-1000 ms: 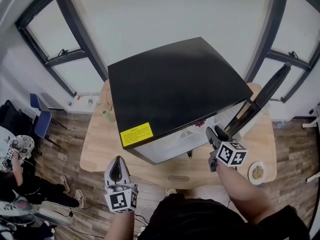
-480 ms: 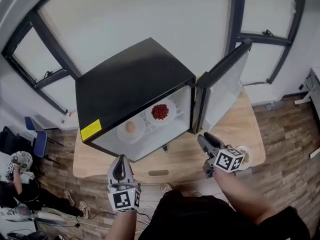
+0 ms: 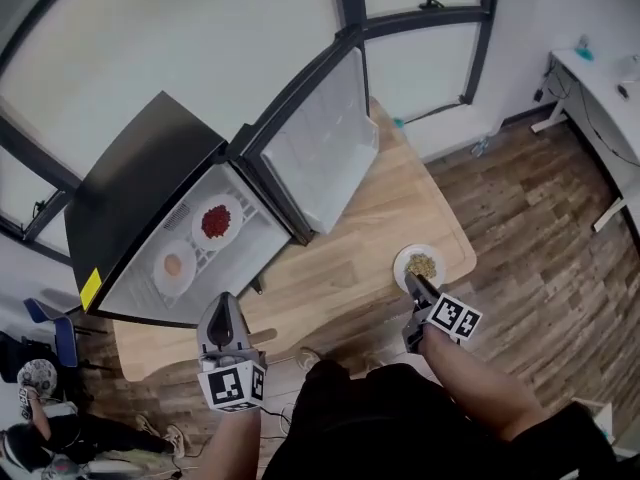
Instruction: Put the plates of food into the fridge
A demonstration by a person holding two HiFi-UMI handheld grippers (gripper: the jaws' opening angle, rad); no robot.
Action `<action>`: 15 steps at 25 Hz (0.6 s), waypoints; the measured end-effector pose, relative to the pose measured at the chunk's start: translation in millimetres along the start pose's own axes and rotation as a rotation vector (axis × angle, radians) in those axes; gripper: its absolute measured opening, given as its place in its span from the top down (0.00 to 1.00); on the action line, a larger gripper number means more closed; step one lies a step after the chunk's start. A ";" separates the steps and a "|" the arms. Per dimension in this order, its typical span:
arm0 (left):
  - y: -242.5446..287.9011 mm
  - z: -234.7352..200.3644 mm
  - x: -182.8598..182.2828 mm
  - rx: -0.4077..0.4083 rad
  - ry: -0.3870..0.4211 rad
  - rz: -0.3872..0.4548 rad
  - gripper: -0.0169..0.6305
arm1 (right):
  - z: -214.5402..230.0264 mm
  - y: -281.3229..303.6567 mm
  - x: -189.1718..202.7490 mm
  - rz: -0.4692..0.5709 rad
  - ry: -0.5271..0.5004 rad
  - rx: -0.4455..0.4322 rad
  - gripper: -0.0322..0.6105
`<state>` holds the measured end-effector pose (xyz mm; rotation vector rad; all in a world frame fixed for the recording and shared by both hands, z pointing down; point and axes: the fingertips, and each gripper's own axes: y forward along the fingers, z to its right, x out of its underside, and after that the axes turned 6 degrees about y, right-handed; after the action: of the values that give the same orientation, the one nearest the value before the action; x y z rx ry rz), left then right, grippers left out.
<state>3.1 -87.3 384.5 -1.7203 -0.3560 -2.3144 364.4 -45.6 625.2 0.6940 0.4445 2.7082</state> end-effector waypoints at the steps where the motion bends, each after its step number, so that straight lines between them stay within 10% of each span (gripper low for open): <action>1: 3.8 9.9 -0.3 0.019 0.010 -0.007 0.97 | 18.2 -5.7 1.8 -0.003 0.033 0.026 0.65; 15: -20.9 51.2 16.4 0.078 0.073 -0.119 0.97 | 157.2 -22.9 4.6 0.169 0.404 0.194 0.64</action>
<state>37.8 -51.3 413.4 -1.6150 -0.5405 -2.4039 445.1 11.1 749.8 0.2303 0.7833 2.9981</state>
